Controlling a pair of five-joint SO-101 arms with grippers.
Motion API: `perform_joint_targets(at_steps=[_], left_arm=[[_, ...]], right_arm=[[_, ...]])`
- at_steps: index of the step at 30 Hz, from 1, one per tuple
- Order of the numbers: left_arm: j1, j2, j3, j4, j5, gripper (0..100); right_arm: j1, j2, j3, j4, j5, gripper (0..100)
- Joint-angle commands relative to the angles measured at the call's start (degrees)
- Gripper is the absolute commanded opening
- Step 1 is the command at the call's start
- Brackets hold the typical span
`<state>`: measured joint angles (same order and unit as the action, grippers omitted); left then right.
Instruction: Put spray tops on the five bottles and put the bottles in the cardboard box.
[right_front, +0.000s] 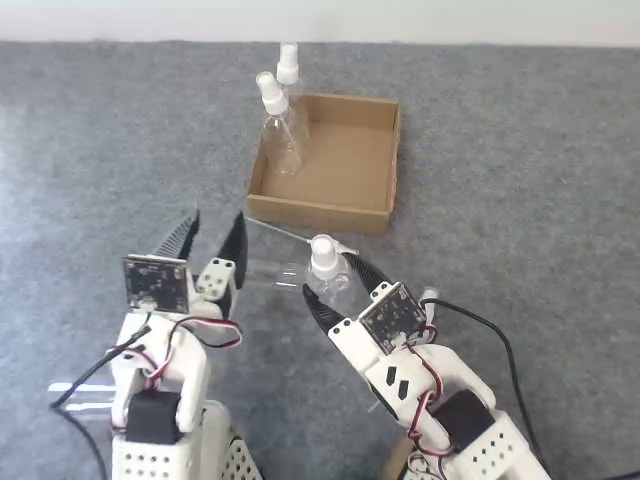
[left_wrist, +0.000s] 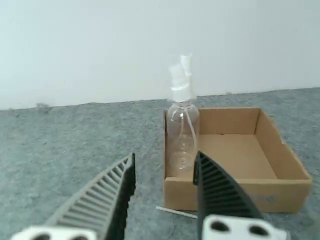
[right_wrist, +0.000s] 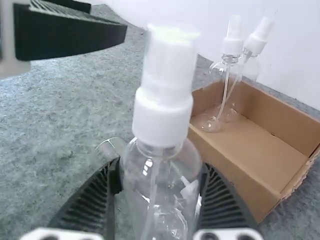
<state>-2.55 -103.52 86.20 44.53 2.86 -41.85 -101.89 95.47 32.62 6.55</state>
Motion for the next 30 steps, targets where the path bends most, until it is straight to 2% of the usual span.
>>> perform_joint_targets(at_steps=[1,11,30], left_arm=[[-2.46,-1.23,2.15,-0.18,-0.18,18],[-4.04,-1.23,7.69,-0.26,-0.09,18],[-4.13,-1.23,7.96,-0.53,-0.18,18]], right_arm=[[0.04,-2.07,1.05,0.31,-0.53,4.7],[2.07,-2.07,1.05,0.22,-0.53,4.7],[1.98,-2.15,-0.79,3.12,-0.44,4.7]])
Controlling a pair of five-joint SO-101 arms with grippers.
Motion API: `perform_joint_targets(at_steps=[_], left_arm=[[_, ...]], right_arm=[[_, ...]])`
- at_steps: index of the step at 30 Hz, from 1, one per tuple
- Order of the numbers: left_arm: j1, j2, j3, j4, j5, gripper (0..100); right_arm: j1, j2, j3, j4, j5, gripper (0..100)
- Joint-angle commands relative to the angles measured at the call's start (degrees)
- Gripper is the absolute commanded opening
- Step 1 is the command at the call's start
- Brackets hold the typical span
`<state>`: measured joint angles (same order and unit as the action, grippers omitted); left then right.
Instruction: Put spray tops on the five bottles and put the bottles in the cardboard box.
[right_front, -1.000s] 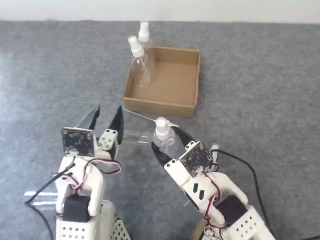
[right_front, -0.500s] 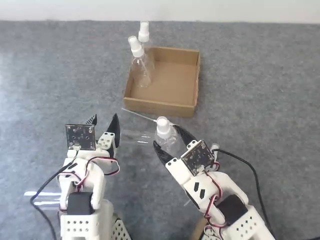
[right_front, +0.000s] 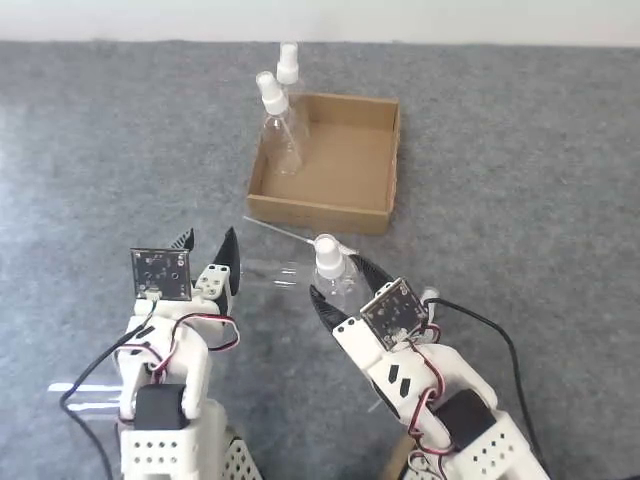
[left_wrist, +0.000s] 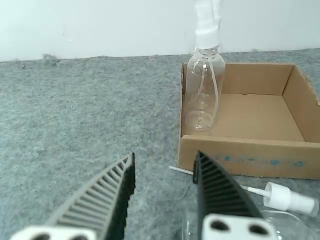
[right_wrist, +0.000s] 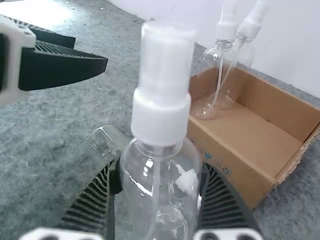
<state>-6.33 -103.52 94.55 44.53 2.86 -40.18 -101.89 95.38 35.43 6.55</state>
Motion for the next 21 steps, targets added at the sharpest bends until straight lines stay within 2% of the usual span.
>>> perform_joint_targets(at_steps=[1,9,14,21], left_arm=[[-0.35,-1.23,-0.40,-0.53,-0.18,18],[-0.44,-1.23,-0.40,-0.53,-0.18,18],[-4.04,-1.23,-0.66,-1.41,0.18,18],[-4.13,-1.23,-0.40,-2.29,0.18,18]], right_arm=[[0.48,-2.15,-0.70,0.31,-0.18,4.7],[0.48,-2.15,-3.69,1.27,-0.18,4.7],[0.48,-2.15,-8.09,3.91,-0.09,4.7],[0.48,-1.63,-13.10,4.35,0.00,4.7]])
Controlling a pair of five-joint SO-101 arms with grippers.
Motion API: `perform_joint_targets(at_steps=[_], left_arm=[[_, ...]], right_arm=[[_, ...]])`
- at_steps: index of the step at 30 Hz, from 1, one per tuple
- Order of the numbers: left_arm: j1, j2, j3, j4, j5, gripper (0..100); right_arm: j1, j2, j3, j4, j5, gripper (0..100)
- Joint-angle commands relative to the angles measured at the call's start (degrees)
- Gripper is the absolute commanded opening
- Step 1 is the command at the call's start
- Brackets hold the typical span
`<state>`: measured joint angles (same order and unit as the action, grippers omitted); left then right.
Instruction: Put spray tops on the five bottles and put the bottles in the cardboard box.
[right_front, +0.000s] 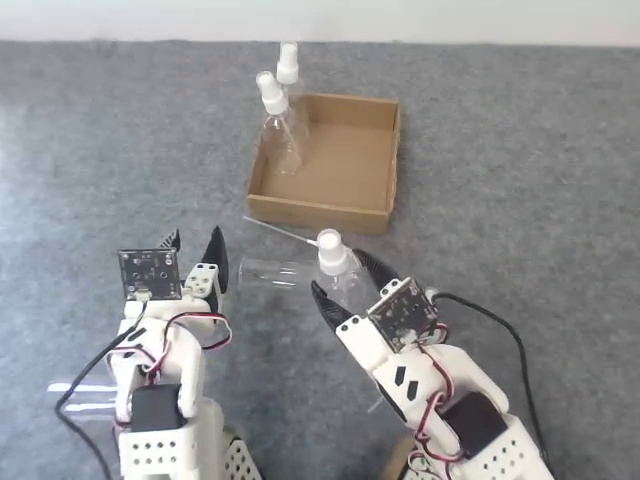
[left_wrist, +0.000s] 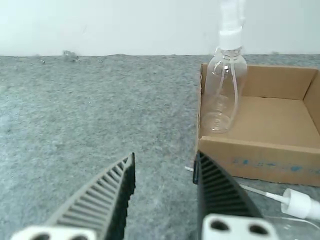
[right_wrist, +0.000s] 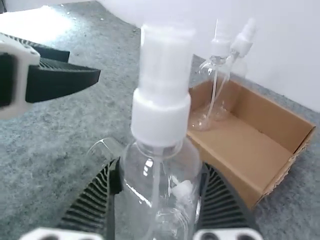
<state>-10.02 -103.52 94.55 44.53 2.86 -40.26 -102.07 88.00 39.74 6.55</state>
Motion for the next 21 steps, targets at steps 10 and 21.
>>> perform_joint_targets(at_steps=[10,21], left_arm=[[-0.26,-1.23,0.57,-4.04,-0.09,18],[-0.62,-1.23,0.57,-4.04,-0.09,18]], right_arm=[[0.40,-1.27,-11.52,0.04,0.09,4.7],[0.57,-1.27,-18.81,-0.31,0.09,4.7]])
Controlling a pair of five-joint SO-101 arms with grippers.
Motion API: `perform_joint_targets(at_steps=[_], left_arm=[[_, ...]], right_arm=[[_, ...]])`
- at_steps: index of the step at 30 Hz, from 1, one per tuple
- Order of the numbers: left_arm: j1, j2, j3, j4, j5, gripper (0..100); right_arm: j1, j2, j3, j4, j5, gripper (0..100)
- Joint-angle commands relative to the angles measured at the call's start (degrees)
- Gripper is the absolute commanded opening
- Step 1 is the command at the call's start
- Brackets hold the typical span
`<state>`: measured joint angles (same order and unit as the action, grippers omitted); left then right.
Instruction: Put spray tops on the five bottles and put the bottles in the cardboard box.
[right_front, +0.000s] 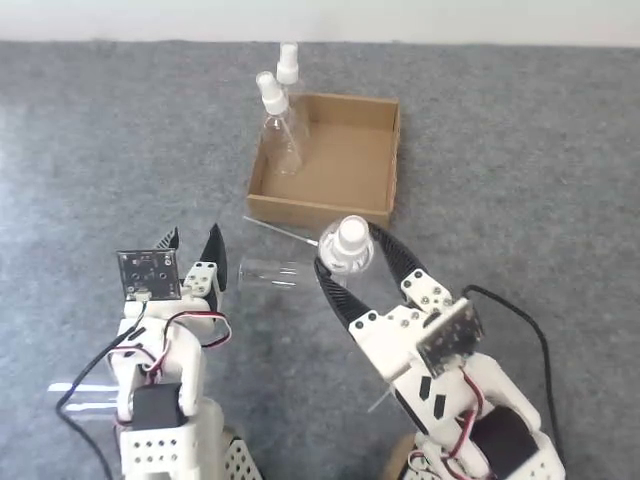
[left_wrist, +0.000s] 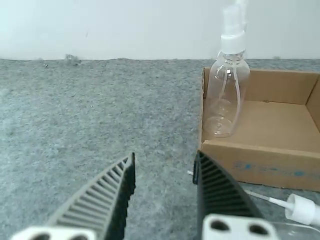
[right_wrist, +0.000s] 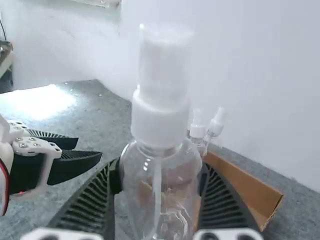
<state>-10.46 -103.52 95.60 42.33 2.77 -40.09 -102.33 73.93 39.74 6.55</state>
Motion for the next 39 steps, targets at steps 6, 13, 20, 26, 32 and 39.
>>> perform_joint_targets(at_steps=[6,13,20,26,32,39], left_arm=[[-0.18,-1.23,-0.48,-1.85,0.00,18],[-0.18,-1.23,-0.48,-1.85,0.00,18],[-0.18,-1.23,-0.48,-1.93,0.00,18],[-0.26,-1.23,-0.48,-1.93,-0.09,18],[-0.26,-1.23,-0.48,-1.93,-0.09,18],[-1.14,-1.23,-0.48,-1.93,-0.18,18]], right_arm=[[0.48,-1.01,-5.63,-3.30,0.09,4.7],[0.48,-0.92,-5.63,-7.16,0.09,4.7],[0.48,1.10,-5.89,-10.33,0.18,4.7],[0.48,10.86,-9.49,-12.70,0.18,4.7],[0.48,18.33,-11.08,-17.80,0.18,4.7],[0.48,24.66,-11.08,-24.40,0.09,4.7]])
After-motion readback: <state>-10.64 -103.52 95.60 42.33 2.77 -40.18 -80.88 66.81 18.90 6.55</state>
